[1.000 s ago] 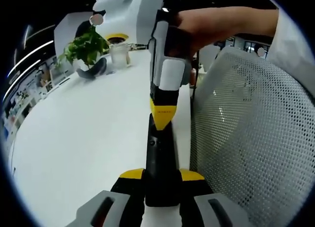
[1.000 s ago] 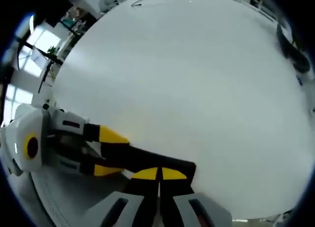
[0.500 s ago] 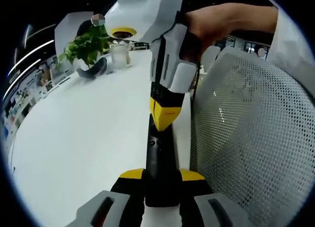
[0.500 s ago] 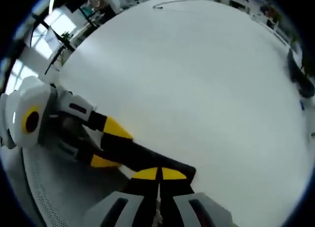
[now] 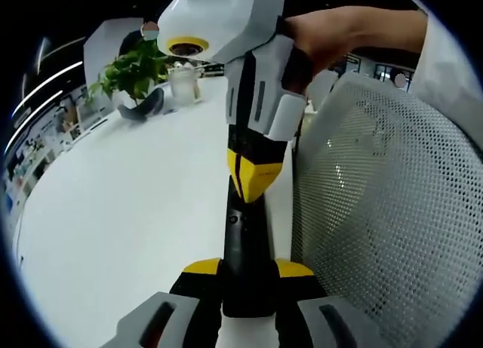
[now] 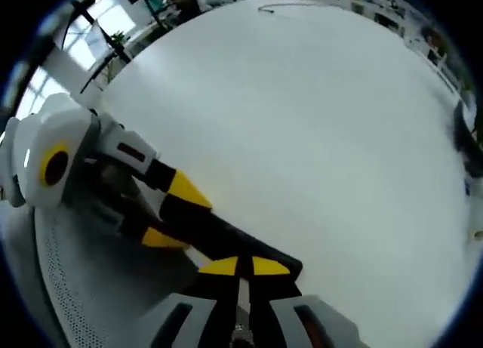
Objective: Press the specified remote control buttons in sequence, fully releasing each button before pressing the next.
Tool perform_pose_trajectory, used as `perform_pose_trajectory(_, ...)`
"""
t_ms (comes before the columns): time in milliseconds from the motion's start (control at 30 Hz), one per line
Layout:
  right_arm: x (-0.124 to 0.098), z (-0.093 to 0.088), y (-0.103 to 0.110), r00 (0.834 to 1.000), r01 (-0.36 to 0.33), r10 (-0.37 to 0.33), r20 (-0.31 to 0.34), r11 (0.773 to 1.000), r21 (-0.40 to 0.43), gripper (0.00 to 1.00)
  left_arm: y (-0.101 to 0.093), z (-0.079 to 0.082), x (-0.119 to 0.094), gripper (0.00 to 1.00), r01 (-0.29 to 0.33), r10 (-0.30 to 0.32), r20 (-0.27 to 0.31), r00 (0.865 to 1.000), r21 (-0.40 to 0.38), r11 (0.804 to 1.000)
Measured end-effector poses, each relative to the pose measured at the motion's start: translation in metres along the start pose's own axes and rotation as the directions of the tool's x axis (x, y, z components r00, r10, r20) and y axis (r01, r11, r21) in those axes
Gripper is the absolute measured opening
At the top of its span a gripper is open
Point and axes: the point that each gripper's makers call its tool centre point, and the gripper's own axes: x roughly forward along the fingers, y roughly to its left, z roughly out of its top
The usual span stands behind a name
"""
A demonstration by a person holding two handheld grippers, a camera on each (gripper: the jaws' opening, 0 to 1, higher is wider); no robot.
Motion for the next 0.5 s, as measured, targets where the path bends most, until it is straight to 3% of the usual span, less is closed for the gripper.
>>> perform_pose_trajectory(100,0.0002,-0.0001,-0.0052,0.999,0.048,-0.048,-0.007,0.998,-0.046,0.0,0.0005,0.0001,0.0001,0.24,0.001,-0.001,0.0,1.0,0.0,1.0)
perform_pose_trajectory(500,0.0011,0.0008,-0.0052,0.999,0.052,-0.052,0.003,0.998,-0.039,0.0,0.0014,-0.0005,-0.0001,0.24,0.001,-0.001,0.002,1.0,-0.001,1.0)
